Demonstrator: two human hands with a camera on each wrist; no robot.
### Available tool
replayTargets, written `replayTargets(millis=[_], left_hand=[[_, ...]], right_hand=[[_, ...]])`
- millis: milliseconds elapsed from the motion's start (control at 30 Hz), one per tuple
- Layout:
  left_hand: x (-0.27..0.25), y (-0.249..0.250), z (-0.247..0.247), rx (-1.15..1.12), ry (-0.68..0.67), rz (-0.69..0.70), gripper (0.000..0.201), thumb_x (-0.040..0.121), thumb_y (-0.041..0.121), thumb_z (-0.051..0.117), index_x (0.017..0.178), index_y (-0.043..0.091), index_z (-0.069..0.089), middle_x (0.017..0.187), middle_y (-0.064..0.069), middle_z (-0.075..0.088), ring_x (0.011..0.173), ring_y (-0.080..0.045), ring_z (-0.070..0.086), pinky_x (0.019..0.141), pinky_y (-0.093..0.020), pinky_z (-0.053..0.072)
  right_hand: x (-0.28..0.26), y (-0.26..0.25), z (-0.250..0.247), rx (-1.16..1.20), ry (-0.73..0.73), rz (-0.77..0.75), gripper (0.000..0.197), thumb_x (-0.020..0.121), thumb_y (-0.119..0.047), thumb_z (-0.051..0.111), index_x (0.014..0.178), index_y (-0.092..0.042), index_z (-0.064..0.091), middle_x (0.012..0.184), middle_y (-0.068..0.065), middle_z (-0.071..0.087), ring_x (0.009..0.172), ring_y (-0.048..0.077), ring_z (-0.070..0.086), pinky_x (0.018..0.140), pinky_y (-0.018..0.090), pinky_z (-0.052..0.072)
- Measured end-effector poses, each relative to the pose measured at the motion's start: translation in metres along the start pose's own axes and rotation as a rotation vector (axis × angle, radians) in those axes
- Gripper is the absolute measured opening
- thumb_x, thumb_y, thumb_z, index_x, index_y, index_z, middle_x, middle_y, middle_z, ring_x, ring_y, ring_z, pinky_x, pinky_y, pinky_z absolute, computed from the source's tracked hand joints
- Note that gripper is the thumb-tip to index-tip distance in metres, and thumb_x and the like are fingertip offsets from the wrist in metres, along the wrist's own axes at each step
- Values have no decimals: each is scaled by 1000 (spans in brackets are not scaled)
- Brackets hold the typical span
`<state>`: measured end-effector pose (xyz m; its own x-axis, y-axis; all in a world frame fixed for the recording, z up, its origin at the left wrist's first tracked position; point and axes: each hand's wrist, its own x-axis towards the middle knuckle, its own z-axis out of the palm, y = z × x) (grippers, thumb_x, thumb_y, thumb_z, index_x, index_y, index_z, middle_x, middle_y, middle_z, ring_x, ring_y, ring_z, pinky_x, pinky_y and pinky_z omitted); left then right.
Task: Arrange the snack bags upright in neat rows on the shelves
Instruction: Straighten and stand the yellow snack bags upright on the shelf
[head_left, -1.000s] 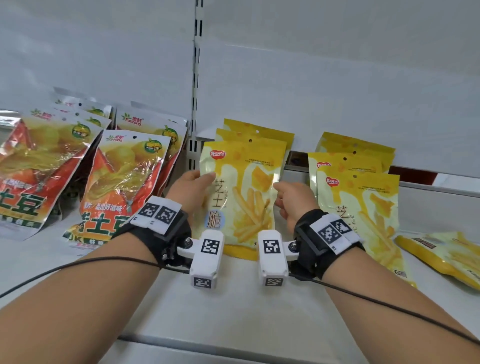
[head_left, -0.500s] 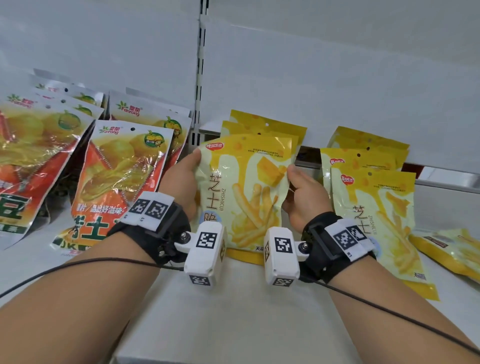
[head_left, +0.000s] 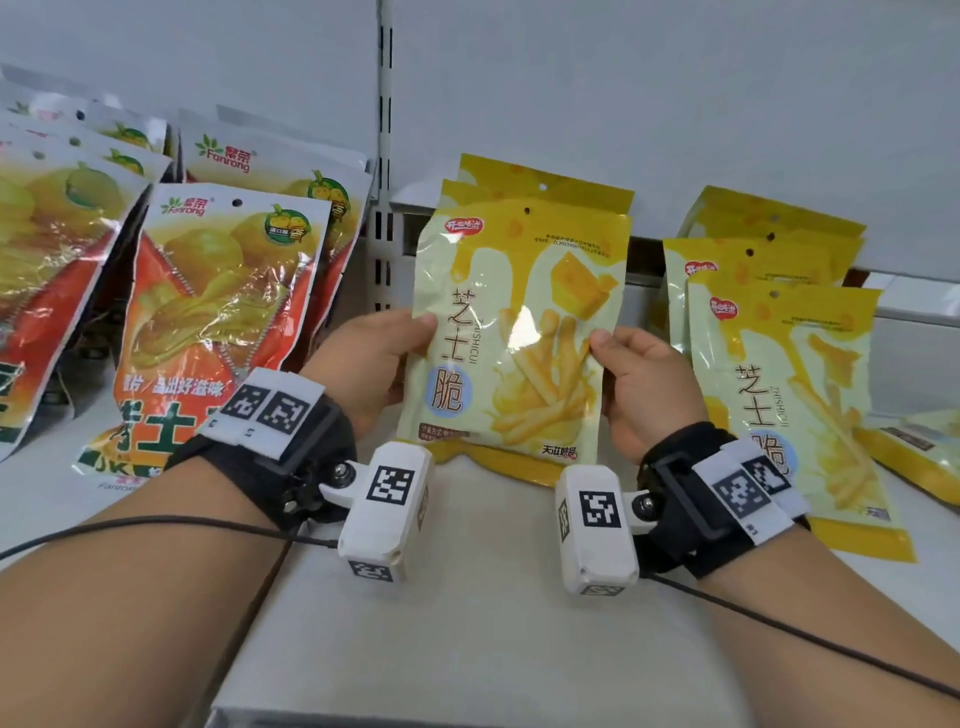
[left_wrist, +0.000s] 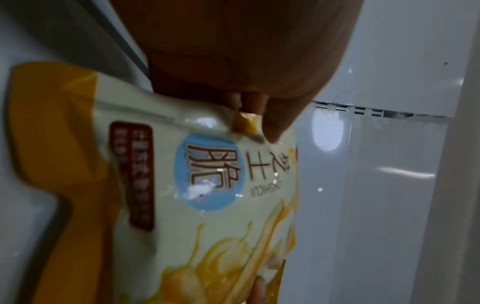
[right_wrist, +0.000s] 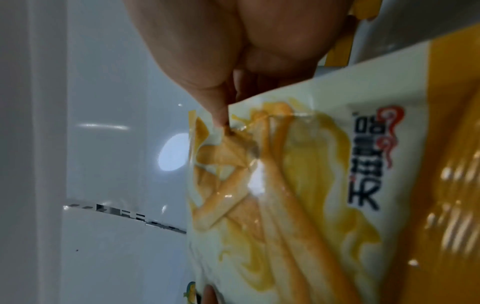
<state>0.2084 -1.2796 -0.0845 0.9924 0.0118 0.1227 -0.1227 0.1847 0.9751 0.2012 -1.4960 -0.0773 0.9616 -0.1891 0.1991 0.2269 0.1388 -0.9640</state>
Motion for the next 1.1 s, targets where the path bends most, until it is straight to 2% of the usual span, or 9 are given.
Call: replayTargets(millis=[167,333,467,633,700,833,967,1033,1100], left_hand=[[1,-4,-1,-116,68,-13,26,94,27,51,96,10,70,97,-15,74,89,-33,71,80,-52,55],[0,-7,-2,-117,121,2,28,94,31,49,101,12,69,103,-14,73,97,-35,69,91,-59,49],[0,-3,-2,-162,125,-21,29,97,31,46,107,13,66,102,-13,73,95,-34,70,90,-60,49],[1,-3,3,-188,104,-27,28,99,28,45,109,11,65,103,-15,72,95,-35,70,87,-61,50],[2,-2,6,-200,109,-18,27,99,26,45,108,11,65,102,-15,73,94,-34,70,85,-60,51],[-2,-2,10,-155,131,-22,29,98,31,47,111,13,65,98,-10,74,89,-29,71,77,-47,57],[-16,0,7,-10,-213,-104,47,80,47,54,115,17,64,98,-7,74,80,-20,71,62,-30,58],[-19,-1,10,-6,-323,-103,50,76,33,56,121,10,60,106,-10,71,85,-20,71,67,-30,59],[-18,-2,13,11,-280,-59,40,80,19,57,119,8,58,105,-8,71,81,-17,70,68,-29,60]], right_hand=[[-1,2,-3,-15,-148,66,14,88,-14,63,74,-13,61,73,3,71,67,16,66,60,26,55],[-4,1,-4,-101,-126,53,19,90,-21,61,75,-9,61,61,0,67,51,11,62,46,19,50],[-5,0,-2,-174,-185,41,28,84,-39,65,84,-11,68,78,5,71,66,15,66,60,26,55],[-6,1,-2,-180,-144,-25,34,91,-23,59,58,-23,69,63,-4,69,59,12,62,64,31,53],[-4,0,-2,-134,-114,-3,34,92,-22,58,59,-22,67,63,-2,67,59,15,60,62,31,51],[-3,-1,0,-1,-49,32,27,92,-19,58,66,-18,64,70,7,68,68,25,64,74,49,55],[1,-8,-7,80,40,51,16,93,-23,57,80,-18,65,78,5,72,84,26,69,78,51,55],[2,-9,-9,88,48,61,14,93,-25,56,85,-18,65,89,8,72,92,29,68,83,54,53],[1,-10,-6,126,-21,91,16,93,-27,56,96,-15,66,101,13,71,96,32,68,85,56,52]])
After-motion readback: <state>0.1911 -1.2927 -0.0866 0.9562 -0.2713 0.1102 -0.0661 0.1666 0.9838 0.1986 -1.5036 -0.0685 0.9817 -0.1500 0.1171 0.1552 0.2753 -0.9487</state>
